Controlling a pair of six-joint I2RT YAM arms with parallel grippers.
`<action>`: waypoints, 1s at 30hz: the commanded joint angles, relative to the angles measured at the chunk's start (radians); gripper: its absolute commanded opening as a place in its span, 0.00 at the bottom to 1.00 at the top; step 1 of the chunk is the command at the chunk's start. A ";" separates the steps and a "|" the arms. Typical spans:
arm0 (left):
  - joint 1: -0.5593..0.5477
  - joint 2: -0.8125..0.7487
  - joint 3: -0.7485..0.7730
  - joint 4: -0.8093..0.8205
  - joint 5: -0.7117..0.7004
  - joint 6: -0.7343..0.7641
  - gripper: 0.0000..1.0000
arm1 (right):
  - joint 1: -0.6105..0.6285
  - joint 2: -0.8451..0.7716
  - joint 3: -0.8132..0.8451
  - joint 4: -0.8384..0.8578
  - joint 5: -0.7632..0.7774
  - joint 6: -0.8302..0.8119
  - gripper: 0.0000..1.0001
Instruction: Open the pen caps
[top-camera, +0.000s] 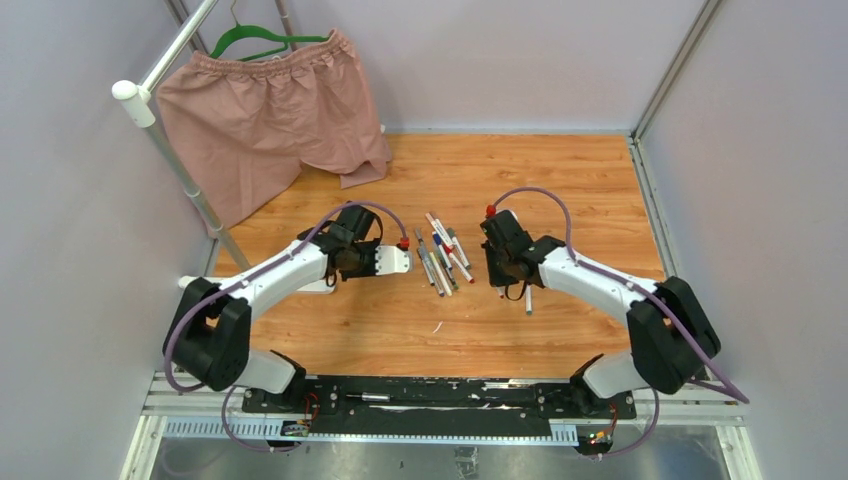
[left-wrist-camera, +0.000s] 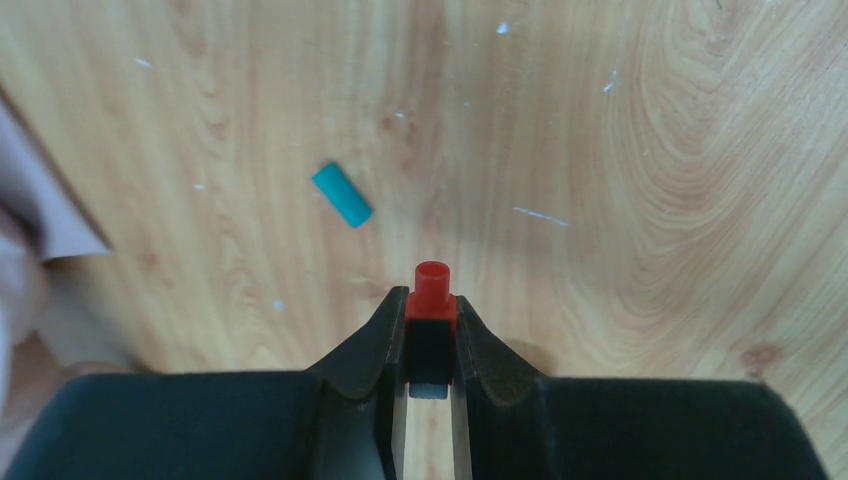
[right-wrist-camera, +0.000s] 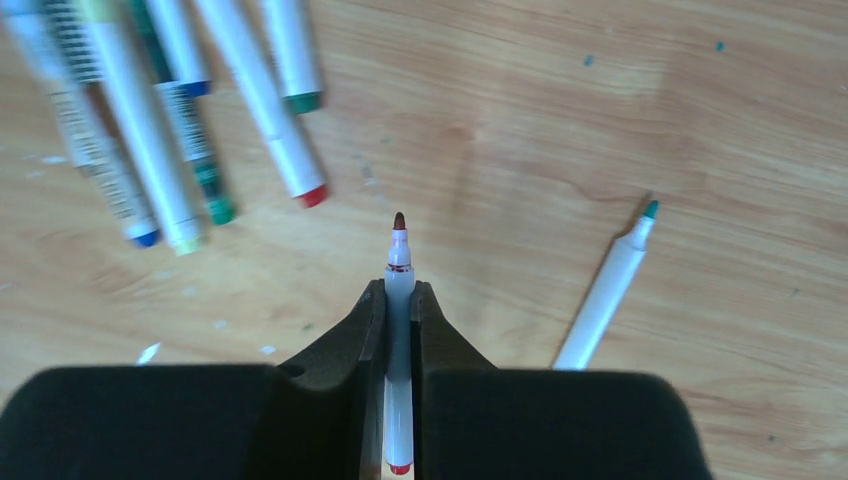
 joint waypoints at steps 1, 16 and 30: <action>-0.003 0.066 -0.047 0.066 -0.045 -0.090 0.00 | -0.044 0.069 -0.068 0.104 0.139 -0.004 0.10; -0.003 0.176 -0.095 0.171 -0.068 -0.159 0.31 | -0.055 0.100 -0.123 0.123 0.184 -0.005 0.34; 0.011 0.090 0.113 -0.146 0.026 -0.189 0.57 | 0.021 0.036 -0.040 0.109 0.091 0.033 0.16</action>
